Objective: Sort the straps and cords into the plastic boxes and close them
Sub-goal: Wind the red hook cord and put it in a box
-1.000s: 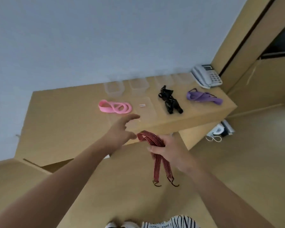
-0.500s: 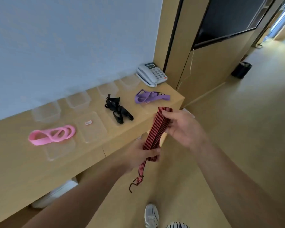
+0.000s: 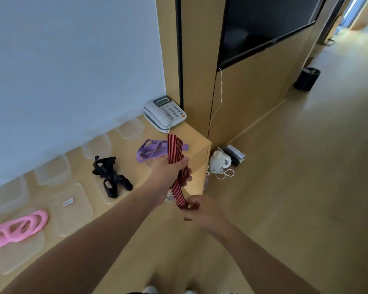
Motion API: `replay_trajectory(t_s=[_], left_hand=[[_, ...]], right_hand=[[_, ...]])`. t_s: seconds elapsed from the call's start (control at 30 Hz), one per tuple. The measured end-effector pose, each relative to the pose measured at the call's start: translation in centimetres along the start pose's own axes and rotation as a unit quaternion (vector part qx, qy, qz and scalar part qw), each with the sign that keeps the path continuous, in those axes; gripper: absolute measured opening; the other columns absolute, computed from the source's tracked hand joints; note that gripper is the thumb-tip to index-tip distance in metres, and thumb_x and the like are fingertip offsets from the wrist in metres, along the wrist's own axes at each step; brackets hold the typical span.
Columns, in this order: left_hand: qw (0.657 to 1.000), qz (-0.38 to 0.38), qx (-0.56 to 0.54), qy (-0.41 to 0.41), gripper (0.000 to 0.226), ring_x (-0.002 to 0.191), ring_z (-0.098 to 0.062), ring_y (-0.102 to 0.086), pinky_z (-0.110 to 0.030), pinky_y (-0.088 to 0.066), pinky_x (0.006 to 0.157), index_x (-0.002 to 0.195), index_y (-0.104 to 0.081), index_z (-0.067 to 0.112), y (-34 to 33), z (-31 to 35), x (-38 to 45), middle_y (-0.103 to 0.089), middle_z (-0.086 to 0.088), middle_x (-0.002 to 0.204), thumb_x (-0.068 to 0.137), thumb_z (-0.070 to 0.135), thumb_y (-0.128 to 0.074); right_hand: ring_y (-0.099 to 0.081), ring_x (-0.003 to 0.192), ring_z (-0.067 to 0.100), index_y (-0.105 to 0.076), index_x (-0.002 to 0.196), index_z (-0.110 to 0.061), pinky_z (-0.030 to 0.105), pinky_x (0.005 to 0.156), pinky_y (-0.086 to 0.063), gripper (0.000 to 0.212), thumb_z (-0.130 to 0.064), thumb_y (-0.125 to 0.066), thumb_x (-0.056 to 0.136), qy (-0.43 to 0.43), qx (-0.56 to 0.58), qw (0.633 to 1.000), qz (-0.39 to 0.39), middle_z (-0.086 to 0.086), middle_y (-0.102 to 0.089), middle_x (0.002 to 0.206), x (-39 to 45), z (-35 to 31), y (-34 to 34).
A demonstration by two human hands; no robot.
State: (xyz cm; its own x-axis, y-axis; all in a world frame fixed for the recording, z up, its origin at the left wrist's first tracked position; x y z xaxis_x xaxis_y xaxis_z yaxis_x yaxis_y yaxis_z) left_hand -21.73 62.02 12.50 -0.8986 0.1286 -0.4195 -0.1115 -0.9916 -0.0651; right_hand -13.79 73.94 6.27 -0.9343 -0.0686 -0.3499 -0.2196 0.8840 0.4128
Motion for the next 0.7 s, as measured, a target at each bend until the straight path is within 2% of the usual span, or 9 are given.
replay_trajectory(t_s=[0.1,0.17,0.23,0.3,0.37,0.5,0.57,0.6,0.7], left_hand=[[0.999,0.009,0.048,0.013,0.023,0.061,-0.026,-0.07,-0.032,-0.059,0.054,0.099,-0.063,0.002,-1.3,0.3,1.2,-0.073,-0.013,0.073,0.096,0.024,-0.069],[0.988,0.046,0.148,-0.004,0.022,0.067,-0.025,-0.072,-0.033,-0.059,0.057,0.097,-0.065,0.003,-1.5,0.3,2.3,-0.074,-0.011,0.077,0.091,0.023,-0.074],[0.955,0.062,0.288,-0.025,0.019,0.075,-0.023,-0.071,-0.035,-0.059,0.065,0.094,-0.068,0.008,-1.4,0.4,3.6,-0.073,-0.01,0.084,0.086,0.023,-0.076],[0.941,0.038,0.336,-0.016,0.015,0.065,-0.023,-0.067,-0.03,-0.054,0.056,0.094,-0.068,0.008,-1.4,0.2,4.9,-0.07,-0.01,0.079,0.085,0.02,-0.072],[0.952,0.02,0.305,-0.004,0.011,0.056,-0.022,-0.06,-0.026,-0.048,0.048,0.094,-0.068,0.007,-1.1,0.1,6.4,-0.067,-0.011,0.073,0.086,0.014,-0.065],[0.99,0.011,0.129,0.047,0.018,0.072,-0.026,-0.062,-0.031,-0.048,0.058,0.103,-0.068,0.004,0.5,1.1,9.9,-0.068,-0.017,0.085,0.09,0.004,-0.056],[0.994,0.034,0.001,0.102,0.02,0.074,-0.03,-0.066,-0.034,-0.048,0.059,0.101,-0.068,0.005,2.0,1.7,12.2,-0.069,-0.018,0.087,0.084,0.004,-0.057],[0.99,0.06,-0.045,0.115,0.023,0.075,-0.031,-0.069,-0.034,-0.049,0.059,0.099,-0.068,0.006,2.9,1.9,13.6,-0.071,-0.017,0.086,0.078,0.005,-0.059],[0.985,0.131,-0.03,0.107,0.028,0.085,-0.028,-0.073,-0.038,-0.058,0.075,0.093,-0.069,0.009,5.7,2.2,17.3,-0.075,-0.012,0.092,0.067,0.006,-0.059]], right_hand=[[-0.061,0.062,0.002,-0.077,0.082,-0.031,0.022,0.061,-0.047,0.002,-0.033,-0.076,0.083,-0.004,-0.021,0.994,0.103,-0.016,-0.064,0.062,2.3,0.8,2.3],[-0.068,0.064,0.014,-0.08,0.089,-0.024,0.032,0.064,-0.055,0.011,-0.018,-0.073,0.083,-0.036,0.097,0.984,0.147,-0.006,-0.072,0.068,3.6,0.9,3.7],[-0.07,0.062,0.023,-0.078,0.095,-0.019,0.034,0.06,-0.057,0.02,-0.005,-0.068,0.085,-0.086,0.24,0.953,0.162,0.006,-0.074,0.073,4.9,0.6,4.7],[-0.075,0.077,0.028,-0.076,0.102,-0.014,0.038,0.069,-0.062,0.028,0.005,-0.064,0.086,-0.094,0.331,0.928,0.141,0.012,-0.077,0.089,6.7,-0.3,5.3],[-0.076,0.089,0.027,-0.078,0.102,-0.011,0.035,0.075,-0.063,0.035,0.012,-0.057,0.087,-0.072,0.361,0.922,0.117,0.012,-0.077,0.099,8.7,-2.1,5.7],[-0.075,0.092,0.021,-0.079,0.1,-0.015,0.028,0.072,-0.061,0.03,0.002,-0.056,0.093,-0.027,0.383,0.921,0.071,0.008,-0.078,0.099,13.1,-5.7,6.6],[-0.074,0.096,0.018,-0.077,0.11,-0.017,0.032,0.081,-0.061,0.019,-0.015,-0.065,0.095,0.004,0.311,0.949,0.048,0.004,-0.077,0.105,15.8,-7.2,6.6],[-0.074,0.097,0.016,-0.075,0.116,-0.018,0.032,0.084,-0.061,0.024,-0.018,-0.072,0.092,0.016,0.252,0.966,0.051,0.001,-0.076,0.108,17.4,-7.8,6.5],[-0.071,0.1,0.01,-0.072,0.123,-0.018,0.03,0.092,-0.058,0.041,-0.008,-0.078,0.084,0.057,0.112,0.991,0.053,-0.003,-0.073,0.115,21.7,-9.5,5.6]])
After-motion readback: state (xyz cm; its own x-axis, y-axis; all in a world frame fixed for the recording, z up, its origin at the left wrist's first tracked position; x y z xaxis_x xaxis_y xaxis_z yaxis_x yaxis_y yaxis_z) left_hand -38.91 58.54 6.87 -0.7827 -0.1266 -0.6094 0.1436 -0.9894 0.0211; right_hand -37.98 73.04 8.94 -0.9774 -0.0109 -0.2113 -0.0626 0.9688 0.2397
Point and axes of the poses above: each hand's wrist, its own x-axis towards the middle knuckle, its own y-axis out of the back of the hand, z = x × y, the point moved 3 cm from there along x, towards the middle knuckle
